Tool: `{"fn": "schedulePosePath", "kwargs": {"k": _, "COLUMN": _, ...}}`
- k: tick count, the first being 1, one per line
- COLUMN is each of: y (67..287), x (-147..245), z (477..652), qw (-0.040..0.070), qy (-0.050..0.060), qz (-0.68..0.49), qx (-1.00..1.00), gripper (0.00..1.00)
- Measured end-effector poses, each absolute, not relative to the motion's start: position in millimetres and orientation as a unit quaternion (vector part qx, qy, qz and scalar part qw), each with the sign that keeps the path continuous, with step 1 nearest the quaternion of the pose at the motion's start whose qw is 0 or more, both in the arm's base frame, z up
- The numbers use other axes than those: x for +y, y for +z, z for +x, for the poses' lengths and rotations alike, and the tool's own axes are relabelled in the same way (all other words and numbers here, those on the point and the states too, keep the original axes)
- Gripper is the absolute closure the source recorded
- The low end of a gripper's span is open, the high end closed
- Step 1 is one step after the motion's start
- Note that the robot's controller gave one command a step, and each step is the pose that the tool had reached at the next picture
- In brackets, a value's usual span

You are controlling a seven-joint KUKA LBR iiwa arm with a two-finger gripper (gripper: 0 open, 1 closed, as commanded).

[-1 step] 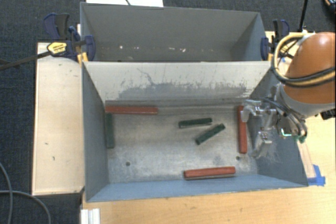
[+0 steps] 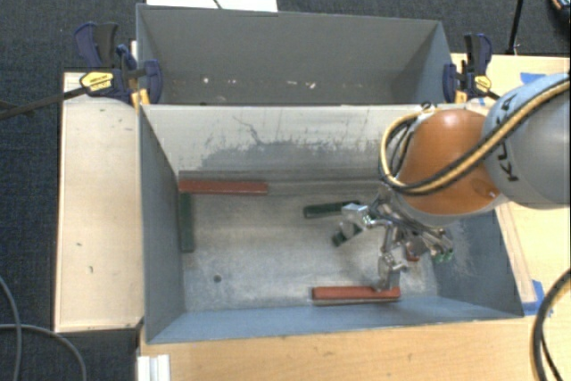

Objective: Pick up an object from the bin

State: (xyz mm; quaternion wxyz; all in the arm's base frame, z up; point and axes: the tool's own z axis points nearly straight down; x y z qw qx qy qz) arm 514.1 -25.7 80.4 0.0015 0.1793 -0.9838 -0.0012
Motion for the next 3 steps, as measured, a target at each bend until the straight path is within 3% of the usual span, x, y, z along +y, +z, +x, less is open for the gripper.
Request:
{"fn": "schedulePosePath", "kwargs": {"k": 1, "y": 83, "x": -27, "z": 514.8, "qw": 0.000, "qy": 0.000, "qz": 0.179, "qx": -0.984, "gripper": 0.00}}
{"fn": "schedulePosePath", "kwargs": {"k": 2, "y": 116, "x": 7, "z": 584.7, "qw": -0.004, "qy": 0.000, "qz": 0.391, "qx": -0.920, "gripper": 0.00}}
{"fn": "schedulePosePath", "kwargs": {"k": 3, "y": 68, "x": -6, "z": 575.4, "qw": 0.000, "qy": -0.001, "qz": 0.382, "qx": -0.924, "gripper": 0.00}}
